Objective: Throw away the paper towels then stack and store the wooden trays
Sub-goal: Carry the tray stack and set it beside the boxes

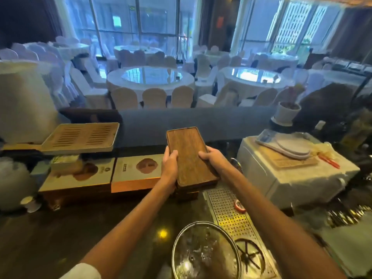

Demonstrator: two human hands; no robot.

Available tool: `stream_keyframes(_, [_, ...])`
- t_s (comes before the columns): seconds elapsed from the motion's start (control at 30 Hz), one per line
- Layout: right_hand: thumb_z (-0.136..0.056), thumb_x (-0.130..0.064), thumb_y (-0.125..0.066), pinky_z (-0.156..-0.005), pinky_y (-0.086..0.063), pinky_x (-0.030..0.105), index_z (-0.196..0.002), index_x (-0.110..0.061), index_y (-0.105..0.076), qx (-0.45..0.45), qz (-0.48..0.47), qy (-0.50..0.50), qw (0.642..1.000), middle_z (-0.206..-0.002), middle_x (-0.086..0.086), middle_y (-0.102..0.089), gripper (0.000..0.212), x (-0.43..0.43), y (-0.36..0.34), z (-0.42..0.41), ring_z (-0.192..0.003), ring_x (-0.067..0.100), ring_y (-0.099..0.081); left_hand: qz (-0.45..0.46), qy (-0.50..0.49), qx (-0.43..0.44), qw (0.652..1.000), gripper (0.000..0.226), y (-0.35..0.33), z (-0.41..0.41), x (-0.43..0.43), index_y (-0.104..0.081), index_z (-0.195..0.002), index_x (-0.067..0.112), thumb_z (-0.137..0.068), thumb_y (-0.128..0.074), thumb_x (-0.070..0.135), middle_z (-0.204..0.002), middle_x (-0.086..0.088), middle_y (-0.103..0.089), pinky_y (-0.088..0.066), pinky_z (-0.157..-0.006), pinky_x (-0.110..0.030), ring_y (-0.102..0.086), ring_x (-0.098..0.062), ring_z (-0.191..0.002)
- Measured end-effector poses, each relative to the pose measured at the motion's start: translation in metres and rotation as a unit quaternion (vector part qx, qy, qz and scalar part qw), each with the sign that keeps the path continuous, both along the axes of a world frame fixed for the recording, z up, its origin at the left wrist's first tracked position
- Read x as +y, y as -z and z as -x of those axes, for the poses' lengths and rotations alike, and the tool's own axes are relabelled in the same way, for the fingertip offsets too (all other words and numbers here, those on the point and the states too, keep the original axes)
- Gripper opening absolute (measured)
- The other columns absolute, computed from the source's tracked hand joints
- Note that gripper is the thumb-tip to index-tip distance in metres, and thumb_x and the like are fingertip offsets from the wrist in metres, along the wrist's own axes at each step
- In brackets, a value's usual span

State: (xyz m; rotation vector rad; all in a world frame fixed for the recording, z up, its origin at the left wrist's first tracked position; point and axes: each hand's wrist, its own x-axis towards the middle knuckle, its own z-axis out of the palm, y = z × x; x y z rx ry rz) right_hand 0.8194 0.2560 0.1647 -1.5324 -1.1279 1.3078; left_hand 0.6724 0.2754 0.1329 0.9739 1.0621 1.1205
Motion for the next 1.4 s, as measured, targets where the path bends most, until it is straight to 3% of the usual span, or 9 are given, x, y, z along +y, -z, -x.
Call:
stream_keyframes(0.27, [-0.098, -0.024, -0.051, -0.092, -0.054, 0.046, -0.133, -0.024, -0.052, 0.064, 0.071, 0.054, 0.994, -0.121, 0.006, -0.063, 0.035, 0.064, 0.118, -0.024, -0.107, 0.026, -0.063, 0.105, 0.041, 0.038, 0.993, 0.035, 0.089, -0.016, 0.059, -0.045, -0.133, 0.022, -0.099, -0.042, 0.029, -0.124, -0.01, -0.06, -0.055, -0.083, -0.041, -0.063, -0.025, -0.108])
stream_keyframes(0.57, [-0.096, -0.02, -0.055, -0.084, -0.052, 0.036, -0.145, -0.022, -0.04, 0.052, 0.08, 0.078, 0.992, -0.115, 0.0, -0.059, 0.051, 0.14, 0.204, -0.036, -0.1, 0.018, -0.06, 0.207, 0.1, 0.093, 0.969, 0.086, 0.148, -0.029, 0.123, 0.0, -0.155, 0.023, -0.091, -0.057, 0.033, -0.148, -0.012, -0.04, -0.047, -0.094, -0.036, -0.053, -0.023, -0.117])
stream_keyframes(0.73, [-0.097, -0.016, -0.054, -0.1, -0.048, 0.048, -0.145, -0.018, -0.042, 0.069, 0.098, 0.064, 0.991, -0.135, 0.014, -0.056, 0.049, 0.17, 0.232, -0.04, -0.119, 0.032, -0.057, 0.213, 0.076, 0.109, 0.968, 0.084, 0.181, -0.036, 0.147, -0.006, -0.155, 0.026, -0.089, -0.056, 0.038, -0.145, -0.01, -0.044, -0.045, -0.086, -0.034, -0.055, -0.017, -0.104])
stream_keyframes(0.83, [-0.098, -0.013, -0.051, -0.093, -0.051, 0.041, -0.14, -0.016, -0.046, 0.068, 0.106, 0.063, 0.99, -0.133, 0.012, -0.058, 0.042, 0.173, 0.248, -0.039, -0.116, 0.029, -0.058, 0.204, 0.066, 0.112, 0.97, 0.079, 0.199, -0.042, 0.151, -0.013, -0.154, 0.027, -0.089, -0.057, 0.032, -0.143, -0.01, -0.046, -0.048, -0.097, -0.041, -0.056, -0.024, -0.116])
stream_keyframes(0.97, [-0.099, -0.017, -0.05, -0.076, -0.048, 0.024, -0.142, -0.025, -0.043, 0.037, 0.08, 0.066, 0.994, -0.127, 0.002, -0.059, 0.045, 0.174, 0.263, -0.037, -0.112, 0.021, -0.06, 0.186, 0.085, 0.122, 0.971, 0.087, 0.21, -0.043, 0.147, -0.001, -0.155, 0.023, -0.089, -0.057, 0.032, -0.157, -0.009, -0.03, -0.028, -0.119, -0.049, -0.037, -0.026, -0.14])
stream_keyframes(1.13, [-0.099, -0.027, -0.048, -0.103, -0.042, 0.04, -0.144, -0.032, -0.038, -0.04, 0.072, 0.057, 0.995, -0.145, 0.004, -0.047, 0.047, 0.178, 0.276, -0.035, -0.134, 0.026, -0.046, 0.155, 0.075, 0.125, 0.977, 0.075, 0.21, -0.041, 0.138, -0.003, -0.155, 0.021, -0.097, -0.05, 0.02, -0.155, -0.003, -0.031, -0.034, -0.105, -0.028, -0.044, -0.007, -0.123])
stream_keyframes(1.2, [-0.099, -0.03, -0.048, -0.114, -0.032, 0.052, -0.148, -0.031, -0.033, -0.07, 0.092, 0.056, 0.992, -0.156, 0.006, -0.03, 0.052, 0.178, 0.28, -0.038, -0.144, 0.029, -0.03, 0.13, 0.06, 0.134, 0.981, 0.062, 0.209, -0.037, 0.129, -0.012, -0.154, 0.021, -0.101, -0.041, 0.011, -0.155, -0.001, -0.032, -0.032, -0.114, -0.033, -0.039, -0.012, -0.136])
stream_keyframes(1.3, [-0.1, -0.029, -0.047, -0.108, -0.042, 0.047, -0.147, -0.029, -0.034, -0.032, 0.072, 0.047, 0.996, -0.147, 0.004, -0.046, 0.049, 0.177, 0.283, -0.035, -0.134, 0.026, -0.045, 0.088, 0.051, 0.172, 0.98, 0.055, 0.219, -0.03, 0.102, -0.019, -0.153, 0.021, -0.102, -0.035, 0.006, -0.159, 0.005, -0.025, -0.023, -0.119, -0.025, -0.022, -0.006, -0.146])
stream_keyframes(1.4, [-0.1, -0.03, -0.047, -0.102, -0.045, 0.044, -0.147, -0.027, -0.035, -0.017, 0.075, 0.053, 0.996, -0.142, 0.002, -0.052, 0.049, 0.177, 0.283, -0.033, -0.129, 0.024, -0.051, 0.104, 0.016, 0.163, 0.981, 0.051, 0.232, -0.025, 0.077, -0.028, -0.15, 0.022, -0.102, -0.038, 0.008, -0.148, 0.008, -0.044, -0.039, -0.092, 0.002, -0.043, 0.007, -0.13])
